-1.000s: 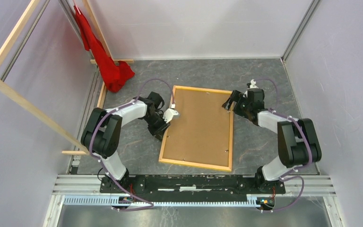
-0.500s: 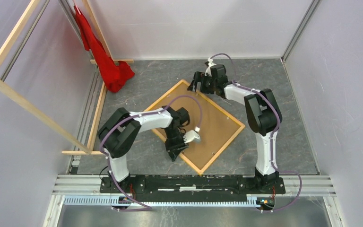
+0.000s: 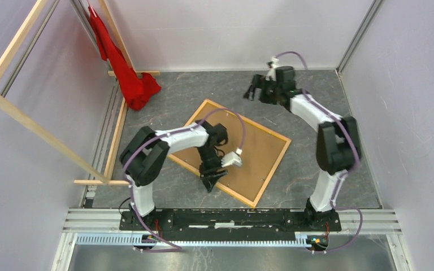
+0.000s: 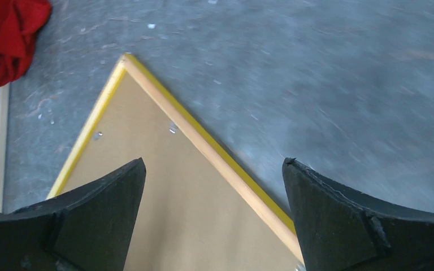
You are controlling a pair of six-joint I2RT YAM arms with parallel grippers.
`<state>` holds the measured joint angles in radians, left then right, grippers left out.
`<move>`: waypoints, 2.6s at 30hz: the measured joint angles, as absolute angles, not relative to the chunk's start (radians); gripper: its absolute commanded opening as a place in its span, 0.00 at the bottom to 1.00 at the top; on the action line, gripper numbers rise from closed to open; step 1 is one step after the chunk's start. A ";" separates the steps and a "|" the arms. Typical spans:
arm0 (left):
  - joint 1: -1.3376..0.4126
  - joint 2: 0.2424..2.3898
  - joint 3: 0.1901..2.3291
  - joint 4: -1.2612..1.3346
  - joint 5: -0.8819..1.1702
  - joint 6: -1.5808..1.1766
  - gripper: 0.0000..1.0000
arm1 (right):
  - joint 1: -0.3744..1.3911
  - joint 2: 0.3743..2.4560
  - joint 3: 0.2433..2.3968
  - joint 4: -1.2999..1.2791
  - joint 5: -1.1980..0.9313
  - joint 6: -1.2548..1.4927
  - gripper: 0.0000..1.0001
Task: Put the photo into the frame
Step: Adjust the photo frame at the center of the board, then install the photo frame at the center of the board.
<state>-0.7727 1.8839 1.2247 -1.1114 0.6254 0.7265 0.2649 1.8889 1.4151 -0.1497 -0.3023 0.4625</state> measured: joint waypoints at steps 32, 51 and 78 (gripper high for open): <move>-0.102 1.870 1.221 -0.682 0.325 0.636 0.36 | 0.119 1.095 0.367 -0.040 -0.316 0.579 0.98; -0.159 1.803 1.163 -0.892 0.562 0.662 0.40 | 0.061 1.213 0.665 -0.014 -0.126 0.527 0.94; -0.142 2.002 1.250 -0.937 0.792 0.669 0.23 | 0.773 1.884 0.976 0.403 -0.191 0.877 0.59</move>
<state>-0.1417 2.0022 1.2503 -0.9367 0.7918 0.6693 0.7731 1.8843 0.9760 0.4030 -0.1913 0.8772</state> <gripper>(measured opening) 0.234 0.619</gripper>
